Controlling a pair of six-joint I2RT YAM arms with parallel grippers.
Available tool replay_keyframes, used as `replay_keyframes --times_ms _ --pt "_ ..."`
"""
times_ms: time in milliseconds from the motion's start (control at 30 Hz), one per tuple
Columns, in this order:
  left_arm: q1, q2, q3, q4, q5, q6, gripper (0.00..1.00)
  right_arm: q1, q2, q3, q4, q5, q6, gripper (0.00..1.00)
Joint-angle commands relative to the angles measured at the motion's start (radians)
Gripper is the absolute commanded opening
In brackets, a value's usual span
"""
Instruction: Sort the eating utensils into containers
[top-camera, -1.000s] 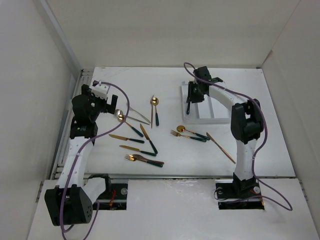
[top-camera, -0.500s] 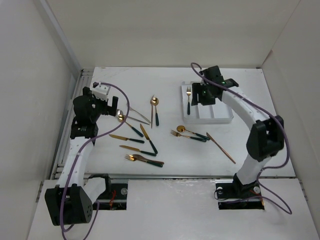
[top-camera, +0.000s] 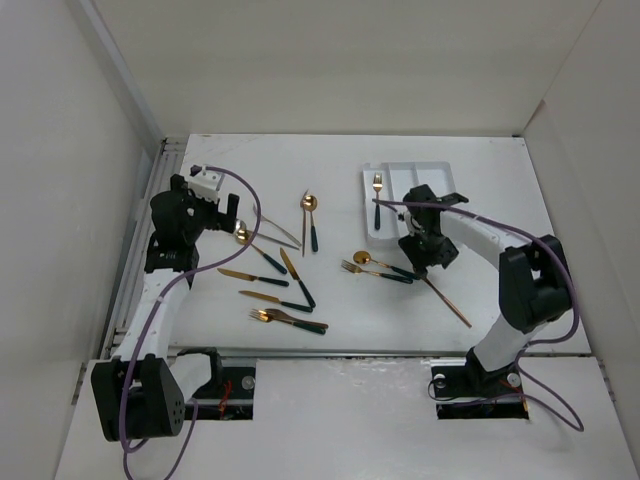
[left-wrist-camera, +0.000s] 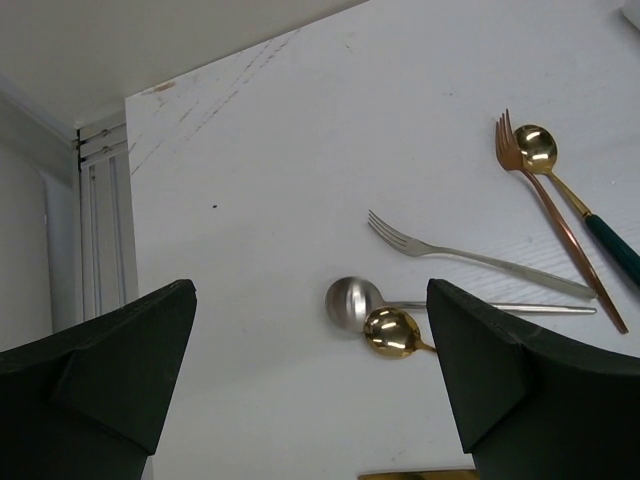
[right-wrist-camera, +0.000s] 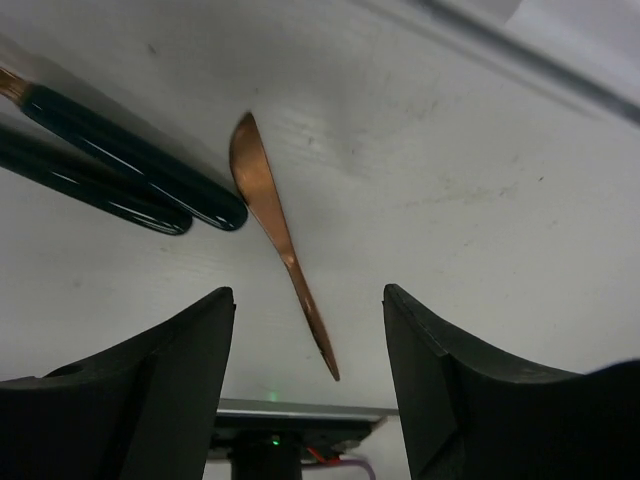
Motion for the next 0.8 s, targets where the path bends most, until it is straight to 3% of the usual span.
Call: replay_keyframes --times_ms 0,367,600,667,767 --pt "-0.005 -0.007 0.019 0.076 0.003 0.019 1.00 0.021 0.006 -0.056 -0.023 0.092 -0.076 0.67" --pt "-0.005 0.003 0.019 0.076 -0.051 0.030 1.00 0.042 0.027 -0.186 0.044 0.123 -0.168 0.67" --pt "-0.005 0.012 0.019 0.087 -0.051 0.048 1.00 0.062 0.049 -0.162 0.032 0.098 -0.188 0.63" --pt "-0.005 0.012 0.019 0.087 -0.051 0.048 1.00 0.062 0.072 -0.186 0.042 0.108 -0.188 0.60" --pt "-0.005 0.012 0.019 0.087 -0.051 0.048 1.00 0.062 0.130 -0.165 0.054 0.121 -0.188 0.36"
